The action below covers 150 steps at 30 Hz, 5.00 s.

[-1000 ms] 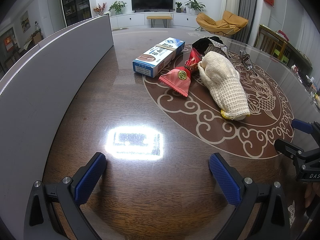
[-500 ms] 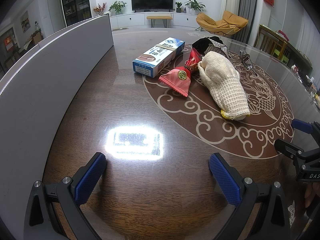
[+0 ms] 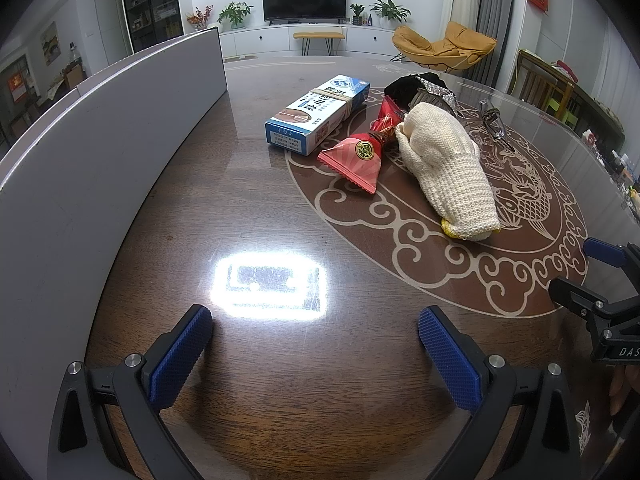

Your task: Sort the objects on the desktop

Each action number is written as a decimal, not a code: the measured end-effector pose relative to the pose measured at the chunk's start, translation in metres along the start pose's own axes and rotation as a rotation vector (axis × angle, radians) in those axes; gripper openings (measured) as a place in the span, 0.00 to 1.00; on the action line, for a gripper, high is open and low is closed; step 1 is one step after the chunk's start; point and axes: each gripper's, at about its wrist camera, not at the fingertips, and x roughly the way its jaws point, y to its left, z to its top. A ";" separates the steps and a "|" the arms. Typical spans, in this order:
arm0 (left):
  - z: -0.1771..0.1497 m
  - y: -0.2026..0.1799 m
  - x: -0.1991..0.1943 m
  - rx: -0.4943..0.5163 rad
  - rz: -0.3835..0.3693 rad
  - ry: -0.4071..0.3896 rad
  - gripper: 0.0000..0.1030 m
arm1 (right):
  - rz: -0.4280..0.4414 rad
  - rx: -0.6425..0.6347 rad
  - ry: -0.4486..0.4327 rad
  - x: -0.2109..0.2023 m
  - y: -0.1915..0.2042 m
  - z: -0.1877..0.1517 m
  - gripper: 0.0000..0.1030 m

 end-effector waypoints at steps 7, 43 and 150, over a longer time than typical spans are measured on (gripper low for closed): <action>0.000 0.000 0.000 0.000 0.000 0.000 1.00 | 0.000 0.000 0.000 0.000 0.000 0.000 1.00; 0.003 0.027 0.000 0.060 -0.038 0.001 1.00 | 0.269 0.069 -0.027 0.022 0.051 0.061 1.00; 0.005 -0.025 0.001 0.106 -0.074 0.005 1.00 | 0.046 -0.063 -0.001 -0.012 -0.007 -0.019 1.00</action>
